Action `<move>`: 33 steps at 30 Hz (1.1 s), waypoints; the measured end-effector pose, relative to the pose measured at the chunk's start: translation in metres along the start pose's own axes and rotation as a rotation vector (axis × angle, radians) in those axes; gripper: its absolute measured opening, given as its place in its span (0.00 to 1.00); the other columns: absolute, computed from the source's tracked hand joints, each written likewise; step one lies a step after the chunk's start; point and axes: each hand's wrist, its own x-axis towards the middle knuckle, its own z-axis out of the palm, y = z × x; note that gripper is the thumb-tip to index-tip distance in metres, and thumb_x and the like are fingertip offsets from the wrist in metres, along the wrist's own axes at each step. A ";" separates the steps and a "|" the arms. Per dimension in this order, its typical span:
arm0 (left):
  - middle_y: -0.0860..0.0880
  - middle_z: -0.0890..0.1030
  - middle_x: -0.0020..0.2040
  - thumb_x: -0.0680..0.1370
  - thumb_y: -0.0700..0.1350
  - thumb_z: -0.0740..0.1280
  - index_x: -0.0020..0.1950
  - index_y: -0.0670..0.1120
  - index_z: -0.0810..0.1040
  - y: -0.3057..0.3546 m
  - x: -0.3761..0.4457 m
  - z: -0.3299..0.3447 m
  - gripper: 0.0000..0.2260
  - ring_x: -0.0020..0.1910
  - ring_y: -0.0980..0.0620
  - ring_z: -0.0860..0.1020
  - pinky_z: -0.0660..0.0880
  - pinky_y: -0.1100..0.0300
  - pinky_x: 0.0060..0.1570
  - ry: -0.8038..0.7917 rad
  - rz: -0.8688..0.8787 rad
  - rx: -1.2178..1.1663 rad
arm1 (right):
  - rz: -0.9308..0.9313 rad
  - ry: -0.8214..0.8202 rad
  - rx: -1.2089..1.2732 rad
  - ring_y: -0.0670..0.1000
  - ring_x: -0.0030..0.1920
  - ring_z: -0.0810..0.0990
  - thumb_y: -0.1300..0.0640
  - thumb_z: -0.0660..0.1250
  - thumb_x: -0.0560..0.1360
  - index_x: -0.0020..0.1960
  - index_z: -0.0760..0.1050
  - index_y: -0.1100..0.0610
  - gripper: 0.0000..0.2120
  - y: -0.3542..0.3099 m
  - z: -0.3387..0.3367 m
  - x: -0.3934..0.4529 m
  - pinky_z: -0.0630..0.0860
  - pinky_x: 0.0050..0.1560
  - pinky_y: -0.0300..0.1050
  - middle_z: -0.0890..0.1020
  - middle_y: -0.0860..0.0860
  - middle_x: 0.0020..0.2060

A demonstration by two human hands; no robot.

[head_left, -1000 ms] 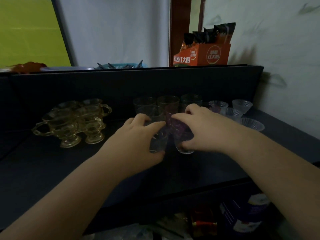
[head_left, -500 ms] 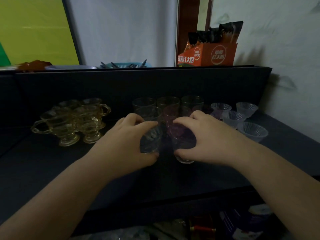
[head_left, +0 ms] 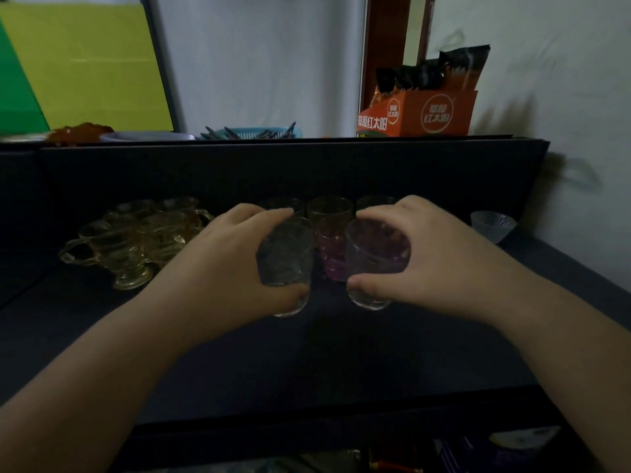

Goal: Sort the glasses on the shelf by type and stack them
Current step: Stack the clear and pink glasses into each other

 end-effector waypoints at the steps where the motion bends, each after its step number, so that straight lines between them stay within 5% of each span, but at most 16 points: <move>1: 0.63 0.64 0.62 0.61 0.71 0.67 0.75 0.61 0.60 0.001 0.002 -0.003 0.44 0.57 0.60 0.70 0.72 0.61 0.55 0.020 0.004 -0.003 | 0.000 0.026 0.016 0.40 0.54 0.73 0.26 0.68 0.60 0.71 0.66 0.37 0.42 0.002 -0.003 0.001 0.75 0.53 0.42 0.69 0.37 0.54; 9: 0.60 0.70 0.58 0.62 0.66 0.72 0.74 0.57 0.65 0.005 0.033 -0.028 0.43 0.49 0.62 0.73 0.67 0.70 0.49 0.194 -0.010 -0.052 | -0.007 0.176 0.082 0.39 0.52 0.73 0.29 0.70 0.60 0.73 0.66 0.42 0.45 0.011 -0.023 0.015 0.70 0.48 0.35 0.72 0.40 0.55; 15: 0.52 0.73 0.63 0.63 0.66 0.73 0.74 0.53 0.66 0.000 0.066 -0.019 0.42 0.58 0.53 0.73 0.70 0.56 0.58 0.287 -0.086 -0.050 | 0.017 0.240 0.158 0.38 0.51 0.73 0.31 0.74 0.62 0.74 0.66 0.42 0.44 0.019 -0.029 0.033 0.68 0.44 0.33 0.74 0.42 0.57; 20: 0.50 0.71 0.66 0.64 0.64 0.75 0.74 0.53 0.66 -0.010 0.081 0.004 0.42 0.61 0.52 0.71 0.67 0.59 0.57 0.215 -0.137 -0.007 | 0.021 0.264 0.154 0.41 0.52 0.73 0.32 0.74 0.63 0.74 0.66 0.45 0.44 0.025 -0.031 0.052 0.67 0.44 0.33 0.73 0.44 0.59; 26: 0.50 0.69 0.67 0.64 0.63 0.75 0.74 0.53 0.66 -0.021 0.083 0.024 0.41 0.63 0.51 0.71 0.69 0.55 0.61 0.114 -0.173 -0.018 | 0.023 0.284 0.139 0.48 0.60 0.75 0.31 0.74 0.64 0.75 0.67 0.49 0.45 0.028 -0.032 0.085 0.72 0.57 0.45 0.75 0.48 0.65; 33: 0.51 0.68 0.67 0.65 0.65 0.73 0.73 0.56 0.66 -0.033 0.075 0.039 0.39 0.59 0.56 0.69 0.67 0.61 0.56 0.063 -0.226 -0.061 | 0.025 0.255 0.117 0.51 0.65 0.73 0.33 0.74 0.66 0.75 0.66 0.51 0.45 0.029 -0.020 0.120 0.71 0.61 0.47 0.73 0.51 0.69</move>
